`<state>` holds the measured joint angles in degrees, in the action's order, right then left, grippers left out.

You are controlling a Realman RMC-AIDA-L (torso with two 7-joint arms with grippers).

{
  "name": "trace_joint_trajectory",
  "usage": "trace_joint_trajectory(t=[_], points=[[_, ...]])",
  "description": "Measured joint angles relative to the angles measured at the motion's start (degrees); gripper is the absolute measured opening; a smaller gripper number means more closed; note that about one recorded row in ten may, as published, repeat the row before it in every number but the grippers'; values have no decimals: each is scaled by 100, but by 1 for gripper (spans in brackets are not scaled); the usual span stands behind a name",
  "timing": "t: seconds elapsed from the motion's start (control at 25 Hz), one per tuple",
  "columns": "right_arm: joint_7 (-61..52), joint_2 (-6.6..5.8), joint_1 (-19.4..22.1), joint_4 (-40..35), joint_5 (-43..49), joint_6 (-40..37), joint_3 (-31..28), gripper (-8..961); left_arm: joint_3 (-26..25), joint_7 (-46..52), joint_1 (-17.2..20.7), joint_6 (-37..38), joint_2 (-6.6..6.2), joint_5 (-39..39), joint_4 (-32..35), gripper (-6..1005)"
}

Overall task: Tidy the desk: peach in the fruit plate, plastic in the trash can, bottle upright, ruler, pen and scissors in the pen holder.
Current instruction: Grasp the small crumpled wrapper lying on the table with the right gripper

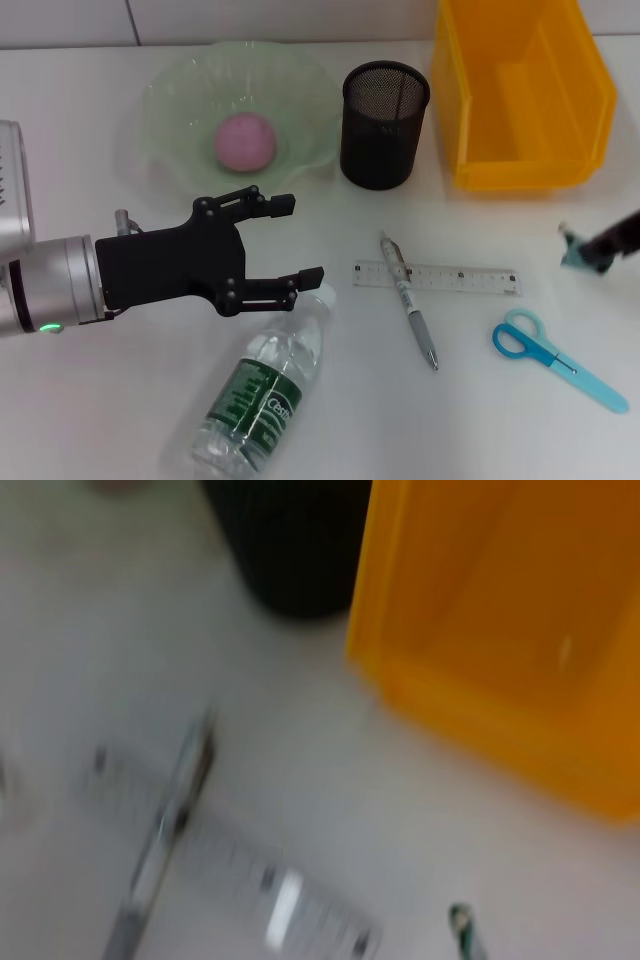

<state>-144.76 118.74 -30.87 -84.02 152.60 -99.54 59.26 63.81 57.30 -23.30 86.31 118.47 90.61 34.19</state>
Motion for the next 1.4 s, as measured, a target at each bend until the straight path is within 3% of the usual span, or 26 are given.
trace_joint_trajectory(t=[0.24, 0.52, 0.76, 0.8, 1.0, 1.2, 1.4], points=[[4, -49, -252, -734, -260, 217, -804, 211, 0, 0, 1, 0, -8, 0, 0, 869], [4, -116, -712, -245, -285, 1028, -916, 213, 0, 0, -10, 0, -4, 0, 0, 869], [-50, -108, -624, -415, -201, 319, -884, 218, 9, 45, -24, 36, 0, 0, 24, 870], [-35, -47, -423, -585, -60, 73, -843, 219, -5, 35, -23, 36, 0, 0, 20, 870], [-26, 41, 196, -810, 199, 131, -484, 336, 7, 3, -27, 8, 0, 0, 0, 869], [223, 36, 339, -262, 205, 520, -407, 453, 7, 1, -29, 0, 0, 0, -1, 869], [427, 27, 254, 532, 213, 1134, -259, 682, 3, 0, 7, -1, 0, 1, 0, 870]])
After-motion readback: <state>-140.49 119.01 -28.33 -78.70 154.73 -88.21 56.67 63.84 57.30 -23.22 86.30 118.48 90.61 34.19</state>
